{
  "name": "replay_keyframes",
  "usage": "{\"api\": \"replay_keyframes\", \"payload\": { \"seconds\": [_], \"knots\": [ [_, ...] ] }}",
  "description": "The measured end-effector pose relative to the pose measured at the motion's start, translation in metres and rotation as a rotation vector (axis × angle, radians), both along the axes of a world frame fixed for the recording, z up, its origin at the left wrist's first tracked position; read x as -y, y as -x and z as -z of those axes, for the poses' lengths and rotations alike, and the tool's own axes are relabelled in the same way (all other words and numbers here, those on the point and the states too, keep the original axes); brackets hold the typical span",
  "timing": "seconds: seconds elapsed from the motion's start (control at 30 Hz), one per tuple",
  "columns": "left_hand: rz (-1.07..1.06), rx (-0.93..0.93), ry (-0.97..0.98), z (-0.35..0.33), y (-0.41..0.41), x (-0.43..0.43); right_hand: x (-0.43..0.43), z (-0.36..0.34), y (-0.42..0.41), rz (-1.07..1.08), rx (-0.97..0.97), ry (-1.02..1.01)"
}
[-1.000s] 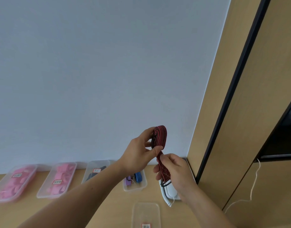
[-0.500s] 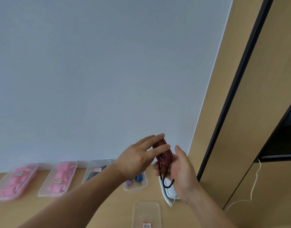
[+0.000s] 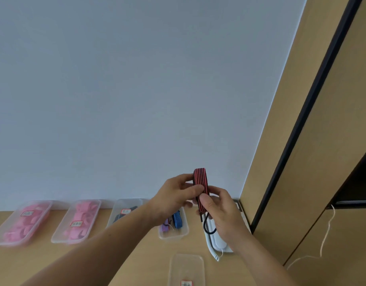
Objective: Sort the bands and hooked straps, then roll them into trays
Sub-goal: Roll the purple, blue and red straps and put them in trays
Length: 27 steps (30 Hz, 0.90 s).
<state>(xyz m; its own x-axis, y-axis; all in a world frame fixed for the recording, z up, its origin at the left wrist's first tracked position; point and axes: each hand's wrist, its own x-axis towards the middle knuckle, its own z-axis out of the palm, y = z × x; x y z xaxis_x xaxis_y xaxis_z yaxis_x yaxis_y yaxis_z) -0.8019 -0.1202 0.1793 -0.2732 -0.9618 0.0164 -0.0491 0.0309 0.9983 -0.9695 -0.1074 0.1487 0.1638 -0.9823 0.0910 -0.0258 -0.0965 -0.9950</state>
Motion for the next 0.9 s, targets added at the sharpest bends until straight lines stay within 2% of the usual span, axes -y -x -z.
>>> {"api": "replay_keyframes", "payload": {
  "seconds": [0.13,0.27,0.33,0.47,0.67,0.77,0.9],
  "knots": [
    [-0.081,-0.042,-0.078,0.005,-0.016,0.001,0.009,0.006,-0.007,-0.012,-0.258,0.053],
    [-0.205,0.073,-0.136,0.015,-0.038,0.004,0.018,0.010,-0.021,-0.036,-0.569,0.143],
    [-0.236,0.045,-0.181,0.026,-0.053,0.008,0.024,0.012,-0.032,-0.050,-0.641,0.181],
    [-0.211,-0.231,-0.292,0.056,-0.078,0.012,0.038,0.018,-0.053,-0.093,-0.599,0.125],
    [-0.161,-0.471,-0.434,0.092,-0.097,0.017,0.053,0.033,-0.066,-0.082,-0.233,-0.106],
    [-0.131,-0.505,-0.494,0.108,-0.098,0.021,0.061,0.049,-0.064,-0.114,-0.260,-0.150],
    [-0.249,-0.589,-0.560,0.129,-0.085,0.032,0.087,0.065,-0.057,-0.199,-0.428,-0.115]
  ]
}}
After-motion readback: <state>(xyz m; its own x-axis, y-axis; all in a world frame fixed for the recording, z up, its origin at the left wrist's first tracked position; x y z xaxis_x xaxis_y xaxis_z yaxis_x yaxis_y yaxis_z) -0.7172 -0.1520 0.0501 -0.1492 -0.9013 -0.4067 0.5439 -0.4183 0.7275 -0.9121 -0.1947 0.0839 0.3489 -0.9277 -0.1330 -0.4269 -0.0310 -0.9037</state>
